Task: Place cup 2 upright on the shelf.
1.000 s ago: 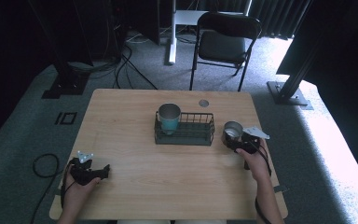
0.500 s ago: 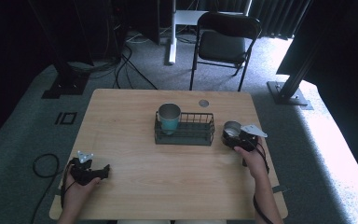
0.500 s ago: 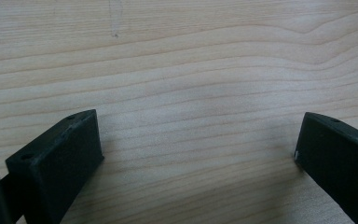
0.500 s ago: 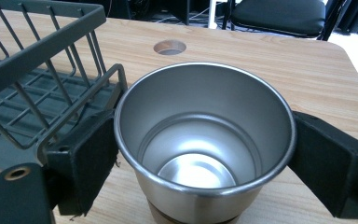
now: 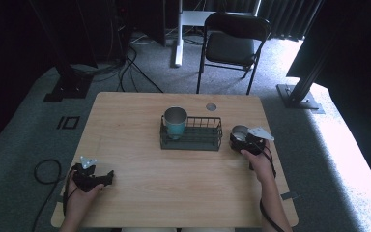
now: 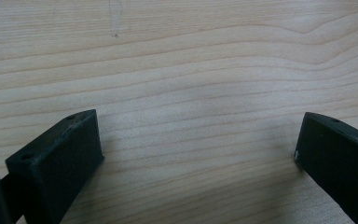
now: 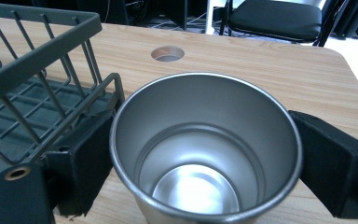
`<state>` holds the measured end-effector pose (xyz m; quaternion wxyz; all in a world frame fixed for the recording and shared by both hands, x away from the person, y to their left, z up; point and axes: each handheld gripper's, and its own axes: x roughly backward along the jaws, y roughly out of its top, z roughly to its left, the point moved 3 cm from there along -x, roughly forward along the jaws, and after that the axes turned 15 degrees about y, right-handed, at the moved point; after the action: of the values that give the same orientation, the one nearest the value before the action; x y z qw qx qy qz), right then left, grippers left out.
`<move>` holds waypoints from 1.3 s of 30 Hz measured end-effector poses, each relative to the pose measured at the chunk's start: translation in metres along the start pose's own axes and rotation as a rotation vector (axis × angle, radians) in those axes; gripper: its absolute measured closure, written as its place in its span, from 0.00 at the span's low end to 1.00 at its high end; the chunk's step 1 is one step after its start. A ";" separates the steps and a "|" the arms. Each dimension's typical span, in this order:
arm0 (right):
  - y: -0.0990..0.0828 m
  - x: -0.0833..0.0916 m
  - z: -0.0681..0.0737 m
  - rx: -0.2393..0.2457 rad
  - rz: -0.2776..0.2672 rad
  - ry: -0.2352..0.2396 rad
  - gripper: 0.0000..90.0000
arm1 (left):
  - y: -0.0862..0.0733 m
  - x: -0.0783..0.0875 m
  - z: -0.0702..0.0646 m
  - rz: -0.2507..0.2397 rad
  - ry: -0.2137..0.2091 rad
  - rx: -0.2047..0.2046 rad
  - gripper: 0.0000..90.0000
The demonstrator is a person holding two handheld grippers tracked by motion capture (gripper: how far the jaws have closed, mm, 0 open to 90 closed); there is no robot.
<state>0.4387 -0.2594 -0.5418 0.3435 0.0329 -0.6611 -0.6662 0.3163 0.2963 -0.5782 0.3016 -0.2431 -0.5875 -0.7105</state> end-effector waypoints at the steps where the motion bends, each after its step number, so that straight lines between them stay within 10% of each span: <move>1: 0.000 0.000 0.000 0.000 0.000 0.000 0.13 | 0.000 0.000 0.000 0.000 0.000 0.000 0.01; 39: 0.023 0.021 -0.002 -0.028 0.024 -0.008 0.15 | 0.000 0.000 0.000 0.000 0.000 0.000 0.01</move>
<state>0.4334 -0.2688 -0.5129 0.3493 0.0177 -0.6533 -0.6715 0.3163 0.2963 -0.5782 0.3016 -0.2432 -0.5874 -0.7106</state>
